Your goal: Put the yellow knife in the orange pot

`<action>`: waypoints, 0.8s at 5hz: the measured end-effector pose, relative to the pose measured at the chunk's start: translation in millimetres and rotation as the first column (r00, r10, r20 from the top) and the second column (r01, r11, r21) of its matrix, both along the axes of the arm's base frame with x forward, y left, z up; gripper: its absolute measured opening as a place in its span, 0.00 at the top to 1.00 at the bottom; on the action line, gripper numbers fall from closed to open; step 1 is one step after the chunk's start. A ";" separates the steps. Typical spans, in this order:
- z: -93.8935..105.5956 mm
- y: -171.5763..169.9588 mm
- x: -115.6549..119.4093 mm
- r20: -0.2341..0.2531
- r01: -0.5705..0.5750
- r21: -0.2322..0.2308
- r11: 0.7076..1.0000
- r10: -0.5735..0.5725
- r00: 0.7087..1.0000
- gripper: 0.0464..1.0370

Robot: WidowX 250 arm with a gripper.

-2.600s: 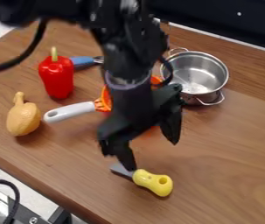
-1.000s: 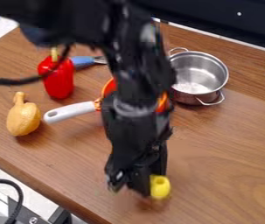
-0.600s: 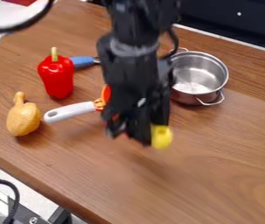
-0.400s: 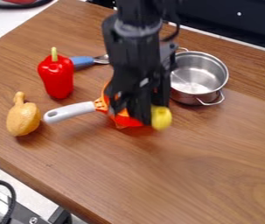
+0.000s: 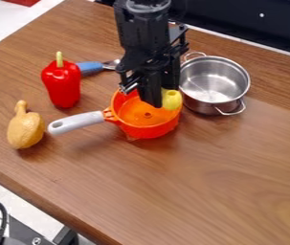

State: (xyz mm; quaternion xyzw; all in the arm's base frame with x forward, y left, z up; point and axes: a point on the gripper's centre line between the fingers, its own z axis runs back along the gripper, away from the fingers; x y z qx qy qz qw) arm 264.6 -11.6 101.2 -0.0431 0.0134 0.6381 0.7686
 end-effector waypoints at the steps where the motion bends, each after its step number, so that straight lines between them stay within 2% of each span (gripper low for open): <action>1: -9.9 1.5 -0.7 -0.052 0.042 -0.062 0.997 -0.045 0.998 0.71; 2: -18.1 -1.0 -1.6 -0.081 0.065 -0.111 0.992 -0.074 0.994 0.71; 4: -22.8 5.8 6.0 -0.113 0.061 -0.169 0.984 -0.081 0.990 0.71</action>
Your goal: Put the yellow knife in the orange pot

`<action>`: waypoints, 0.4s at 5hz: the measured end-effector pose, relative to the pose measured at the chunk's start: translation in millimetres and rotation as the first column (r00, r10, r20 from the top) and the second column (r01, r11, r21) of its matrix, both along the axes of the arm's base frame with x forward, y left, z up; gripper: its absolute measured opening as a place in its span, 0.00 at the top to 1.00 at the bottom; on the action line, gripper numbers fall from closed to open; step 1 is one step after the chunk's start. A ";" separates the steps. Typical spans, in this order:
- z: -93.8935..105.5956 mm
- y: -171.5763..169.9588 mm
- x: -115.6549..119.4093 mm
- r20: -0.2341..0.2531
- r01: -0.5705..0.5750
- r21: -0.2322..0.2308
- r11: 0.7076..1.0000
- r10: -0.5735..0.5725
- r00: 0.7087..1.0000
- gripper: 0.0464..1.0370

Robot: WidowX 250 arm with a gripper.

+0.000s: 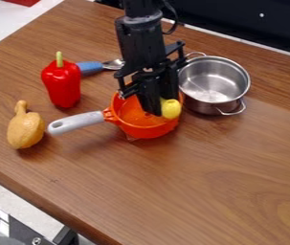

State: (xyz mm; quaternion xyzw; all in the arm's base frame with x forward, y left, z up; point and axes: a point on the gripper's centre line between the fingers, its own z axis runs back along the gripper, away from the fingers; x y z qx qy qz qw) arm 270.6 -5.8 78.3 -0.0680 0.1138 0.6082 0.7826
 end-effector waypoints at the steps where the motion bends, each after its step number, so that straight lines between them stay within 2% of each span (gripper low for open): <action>1: 1.9 5.5 2.4 -0.045 -0.004 -0.058 0.998 0.001 0.999 0.64; 2: 5.2 11.2 2.8 -0.053 -0.017 -0.072 0.997 0.014 0.999 0.36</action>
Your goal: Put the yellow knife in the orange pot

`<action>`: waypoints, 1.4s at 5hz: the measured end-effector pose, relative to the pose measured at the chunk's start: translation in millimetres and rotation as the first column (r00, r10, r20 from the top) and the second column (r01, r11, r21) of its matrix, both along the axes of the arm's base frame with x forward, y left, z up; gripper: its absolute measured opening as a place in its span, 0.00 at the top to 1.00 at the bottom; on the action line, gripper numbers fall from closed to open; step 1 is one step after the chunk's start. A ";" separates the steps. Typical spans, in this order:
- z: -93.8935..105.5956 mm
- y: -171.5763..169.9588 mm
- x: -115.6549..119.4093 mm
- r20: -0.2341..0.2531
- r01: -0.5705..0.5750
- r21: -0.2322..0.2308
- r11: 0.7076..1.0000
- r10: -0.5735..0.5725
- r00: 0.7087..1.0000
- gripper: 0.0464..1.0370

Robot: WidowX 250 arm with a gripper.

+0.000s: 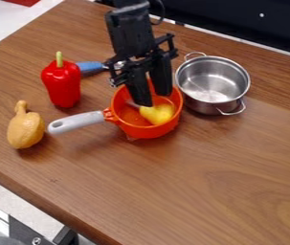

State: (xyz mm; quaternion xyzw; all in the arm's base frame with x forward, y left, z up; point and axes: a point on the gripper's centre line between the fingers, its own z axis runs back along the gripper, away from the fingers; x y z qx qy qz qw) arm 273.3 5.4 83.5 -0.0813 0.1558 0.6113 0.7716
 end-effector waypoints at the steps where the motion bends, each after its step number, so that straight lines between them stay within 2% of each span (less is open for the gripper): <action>1: -0.1 1.2 -1.7 -0.009 0.007 0.007 1.000 -0.007 1.000 0.09; 2: 1.3 2.9 -2.9 -0.007 0.022 0.014 1.000 -0.022 1.000 0.04; 3: 17.3 -0.6 -7.1 0.067 0.092 0.083 0.992 -0.097 0.993 0.04; 4: 23.2 -15.1 -21.0 0.086 0.229 0.148 0.962 -0.243 0.966 0.04; 5: 18.6 -31.1 -38.8 0.083 0.392 0.222 0.893 -0.418 0.905 0.04; 6: 9.6 -40.9 -49.5 0.079 0.540 0.316 0.780 -0.589 0.804 0.04; 7: 17.9 -28.7 -51.2 0.069 0.662 0.317 0.680 -0.712 0.698 0.04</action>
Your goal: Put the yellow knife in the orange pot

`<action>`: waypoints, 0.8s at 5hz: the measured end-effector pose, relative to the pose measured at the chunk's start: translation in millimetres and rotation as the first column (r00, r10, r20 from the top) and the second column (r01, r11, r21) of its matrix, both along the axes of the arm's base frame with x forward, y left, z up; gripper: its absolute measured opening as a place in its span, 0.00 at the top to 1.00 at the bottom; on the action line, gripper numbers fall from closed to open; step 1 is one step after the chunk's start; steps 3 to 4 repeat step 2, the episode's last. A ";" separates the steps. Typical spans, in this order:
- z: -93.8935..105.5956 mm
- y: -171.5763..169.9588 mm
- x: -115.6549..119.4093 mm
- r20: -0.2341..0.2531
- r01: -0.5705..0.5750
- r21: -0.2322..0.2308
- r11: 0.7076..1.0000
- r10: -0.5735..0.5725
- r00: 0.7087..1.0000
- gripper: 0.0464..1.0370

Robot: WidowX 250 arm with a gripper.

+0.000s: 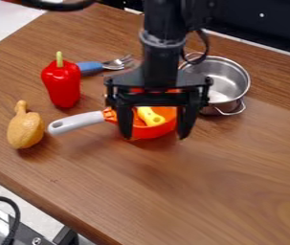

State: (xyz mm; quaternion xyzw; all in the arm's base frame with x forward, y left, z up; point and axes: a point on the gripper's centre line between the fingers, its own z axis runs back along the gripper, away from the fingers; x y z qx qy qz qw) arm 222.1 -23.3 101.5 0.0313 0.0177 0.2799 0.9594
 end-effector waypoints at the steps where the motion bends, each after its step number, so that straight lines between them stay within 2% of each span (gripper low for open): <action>1: 11.1 38.1 -3.5 -0.063 0.117 0.003 0.993 -0.117 0.991 0.04; 2: 13.4 70.2 -8.6 -0.064 0.199 0.021 0.980 -0.198 0.978 0.04; 4: 13.4 70.2 -8.6 -0.064 0.199 0.021 0.980 -0.198 0.978 0.04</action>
